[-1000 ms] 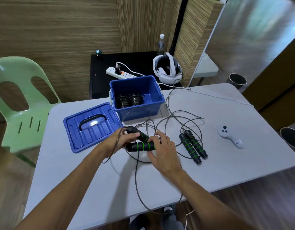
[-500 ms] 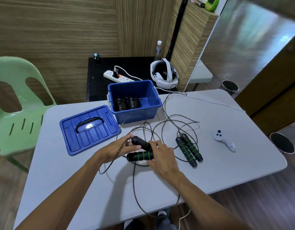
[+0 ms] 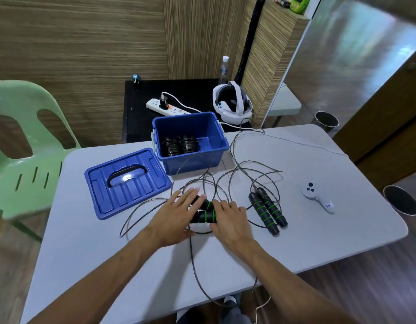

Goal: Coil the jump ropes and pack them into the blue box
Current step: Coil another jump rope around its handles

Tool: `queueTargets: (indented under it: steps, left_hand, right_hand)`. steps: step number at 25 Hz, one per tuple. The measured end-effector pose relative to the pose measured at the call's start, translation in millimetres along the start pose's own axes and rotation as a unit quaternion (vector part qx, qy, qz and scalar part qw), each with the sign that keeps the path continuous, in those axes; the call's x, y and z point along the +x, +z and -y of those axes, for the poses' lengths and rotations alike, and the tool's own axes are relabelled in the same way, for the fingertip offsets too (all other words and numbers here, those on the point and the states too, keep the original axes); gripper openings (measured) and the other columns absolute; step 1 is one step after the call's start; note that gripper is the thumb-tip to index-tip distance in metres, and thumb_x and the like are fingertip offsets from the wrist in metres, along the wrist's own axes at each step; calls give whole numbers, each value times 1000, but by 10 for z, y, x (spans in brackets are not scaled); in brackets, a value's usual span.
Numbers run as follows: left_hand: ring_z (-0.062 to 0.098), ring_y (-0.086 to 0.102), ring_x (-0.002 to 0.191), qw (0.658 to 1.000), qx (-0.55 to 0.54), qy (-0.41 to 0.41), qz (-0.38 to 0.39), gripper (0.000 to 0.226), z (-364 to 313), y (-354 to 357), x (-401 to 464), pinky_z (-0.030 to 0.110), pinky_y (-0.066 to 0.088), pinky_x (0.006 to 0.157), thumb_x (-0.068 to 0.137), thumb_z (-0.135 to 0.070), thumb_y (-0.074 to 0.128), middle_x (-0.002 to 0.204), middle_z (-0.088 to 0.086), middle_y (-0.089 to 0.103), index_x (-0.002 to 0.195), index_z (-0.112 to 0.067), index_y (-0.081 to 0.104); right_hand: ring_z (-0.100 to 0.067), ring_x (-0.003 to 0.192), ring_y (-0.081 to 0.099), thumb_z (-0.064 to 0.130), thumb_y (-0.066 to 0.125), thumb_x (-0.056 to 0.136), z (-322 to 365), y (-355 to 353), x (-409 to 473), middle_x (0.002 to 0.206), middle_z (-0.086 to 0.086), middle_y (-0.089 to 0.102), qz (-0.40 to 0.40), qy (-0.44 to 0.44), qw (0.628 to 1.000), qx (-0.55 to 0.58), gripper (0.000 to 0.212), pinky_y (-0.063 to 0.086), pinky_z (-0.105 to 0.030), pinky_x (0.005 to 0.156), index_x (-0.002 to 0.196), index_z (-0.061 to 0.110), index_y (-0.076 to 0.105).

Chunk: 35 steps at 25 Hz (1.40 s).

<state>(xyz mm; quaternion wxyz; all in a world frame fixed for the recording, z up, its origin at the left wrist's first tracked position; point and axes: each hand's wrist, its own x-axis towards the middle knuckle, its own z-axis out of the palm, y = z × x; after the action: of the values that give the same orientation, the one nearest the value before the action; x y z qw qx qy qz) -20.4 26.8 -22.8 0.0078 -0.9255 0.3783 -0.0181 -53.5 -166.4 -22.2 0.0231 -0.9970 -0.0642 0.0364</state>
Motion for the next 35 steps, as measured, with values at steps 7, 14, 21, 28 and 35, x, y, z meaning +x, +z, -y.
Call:
queueTargets:
  steps: [7,14,21,28,35]
  left_hand:
    - [23,57,72,993,-5,-117,-1,54,-179,19,302,33,47,55,59,-7,79,99,8,51,104,-11,49]
    - [29,61,85,981,-87,-164,49,38,-242,-132,484,38,48,58,87,-13,60,108,8,47,118,-13,38]
    - [30,58,80,965,-155,-213,7,36,-142,-406,797,38,40,57,80,-16,64,102,7,45,103,-11,37]
    - [32,56,81,954,-166,-248,-43,39,-49,-823,1298,46,50,70,75,-24,67,100,7,49,104,-14,41]
    - [28,55,76,945,-115,-290,-97,45,-47,-1194,1709,42,47,64,71,-28,73,97,6,48,101,-12,43]
  right_hand:
    - [-23,80,56,30,75,67,-58,71,-50,96,-2,60,-96,12,995,12,55,47,-38,72,118,18,59]
    - [-28,91,54,25,71,71,-236,-26,39,108,-9,57,-99,-11,995,0,64,49,-42,82,132,13,53]
    - [-27,90,59,27,75,68,-530,-370,476,99,-5,63,-106,-89,990,20,62,48,-41,77,127,16,59]
    - [-29,99,53,29,73,69,-934,-771,940,111,-8,57,-181,-132,974,41,71,47,-43,79,136,19,52]
    - [-31,117,44,32,69,75,-1142,-1311,1299,129,-9,46,-163,-149,975,17,67,37,-51,95,136,22,42]
